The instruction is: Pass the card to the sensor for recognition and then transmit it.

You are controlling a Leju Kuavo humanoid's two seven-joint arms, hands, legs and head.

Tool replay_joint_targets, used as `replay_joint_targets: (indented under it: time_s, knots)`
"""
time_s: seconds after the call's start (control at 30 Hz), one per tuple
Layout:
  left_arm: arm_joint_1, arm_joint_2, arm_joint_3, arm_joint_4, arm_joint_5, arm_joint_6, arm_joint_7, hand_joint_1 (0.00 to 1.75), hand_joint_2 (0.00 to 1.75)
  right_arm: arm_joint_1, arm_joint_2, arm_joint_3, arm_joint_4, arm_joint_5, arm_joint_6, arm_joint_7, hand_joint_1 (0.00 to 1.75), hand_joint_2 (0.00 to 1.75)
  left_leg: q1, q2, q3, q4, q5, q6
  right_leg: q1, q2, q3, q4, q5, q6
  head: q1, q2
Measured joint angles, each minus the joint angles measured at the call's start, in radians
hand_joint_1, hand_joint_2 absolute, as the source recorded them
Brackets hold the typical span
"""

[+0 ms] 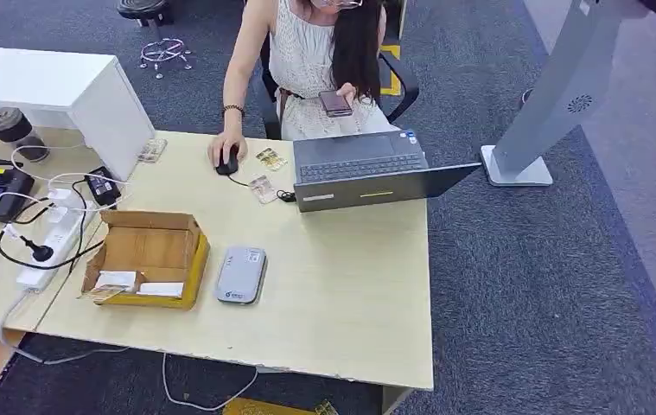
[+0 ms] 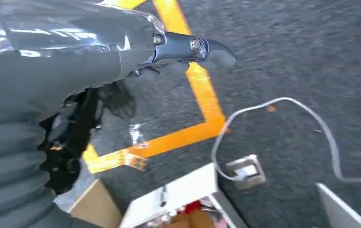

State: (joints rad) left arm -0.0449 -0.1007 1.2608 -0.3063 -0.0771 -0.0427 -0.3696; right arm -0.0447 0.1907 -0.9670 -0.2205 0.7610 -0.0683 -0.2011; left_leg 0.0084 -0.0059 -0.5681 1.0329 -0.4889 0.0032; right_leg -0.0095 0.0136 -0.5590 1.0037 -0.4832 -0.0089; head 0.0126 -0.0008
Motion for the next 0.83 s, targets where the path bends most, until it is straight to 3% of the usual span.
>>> replay_joint_targets:
  time_s: [0.03, 0.07, 0.1, 0.3, 0.73, 0.77, 0.8, 0.83]
  knots:
    - [0.0, 0.002, -0.001, 0.007, -0.005, 0.001, 0.028, 0.0, 1.75, 0.001, 0.0, 0.009, 0.0, 0.0, 0.008, -0.007, 0.0, 1.75, 0.0, 0.0, 0.0, 0.0, 0.0, 0.0, 0.0, 0.0, 0.0, 0.0, 0.0, 0.0, 0.0, 0.0]
    - [0.0, 0.003, -0.008, 0.011, -0.007, 0.0, 0.046, 0.0, 0.0, 0.004, 0.0, 0.022, -0.001, -0.004, 0.015, -0.012, 0.0, 1.75, 0.0, 0.0, 0.0, 0.0, 0.0, 0.0, 0.0, 0.0, 0.0, 0.0, 0.0, 0.0, 0.0, 0.0]
    - [0.002, 0.003, -0.02, 0.014, -0.007, -0.002, 0.061, 0.0, 0.0, 0.006, 0.0, 0.039, -0.002, -0.01, 0.017, -0.012, 0.0, 0.0, 0.0, 0.0, 0.0, 0.0, 0.0, 0.0, 0.0, 0.0, 0.0, 0.0, 0.0, 0.0, 0.0, 0.0]
    - [0.014, 0.011, -0.137, 0.019, 0.001, 0.001, 0.11, 0.0, 0.0, 0.027, -0.014, 0.148, -0.017, -0.109, 0.023, 0.01, 0.0, 0.0, 0.001, 0.0, 0.0, 0.0, 0.0, -0.001, 0.001, 0.0, 0.0, 0.0, 0.0, 0.0, 0.0, 0.0]
    - [0.065, 0.044, -0.47, 0.019, 0.026, 0.013, 0.194, 0.0, 0.0, 0.082, -0.064, 0.398, -0.063, -0.325, 0.035, 0.072, 0.0, 0.0, 0.0, 0.0, -0.001, 0.0, 0.0, 0.0, 0.0, 0.0, 0.0, 0.0, 0.0, 0.0, 0.0, 0.0]
    - [0.069, 0.046, -0.496, 0.018, 0.029, 0.014, 0.199, 0.33, 0.0, 0.086, -0.068, 0.418, -0.066, -0.341, 0.036, 0.076, 0.0, 0.0, 0.0, 0.0, -0.001, 0.0, 0.0, 0.0, 0.0, 0.0, 0.0, 0.0, 0.0, 0.0, 0.001, 0.0]
    - [0.074, 0.048, -0.527, 0.017, 0.031, 0.017, 0.208, 1.75, 0.0, 0.089, -0.073, 0.439, -0.071, -0.36, 0.036, 0.083, 0.0, 0.0, 0.001, 0.0, -0.001, 0.0, 0.0, 0.0, 0.0, 0.0, 0.0, 0.0, 0.0, 0.0, 0.0, 0.0]
    - [0.078, 0.05, -0.552, 0.015, 0.032, 0.019, 0.214, 1.75, 0.0, 0.093, -0.077, 0.458, -0.073, -0.376, 0.038, 0.088, 1.75, 0.0, 0.0, 0.0, 0.0, 0.0, 0.0, 0.0, 0.0, 0.0, 0.0, 0.0, 0.0, 0.0, 0.0, 0.0]
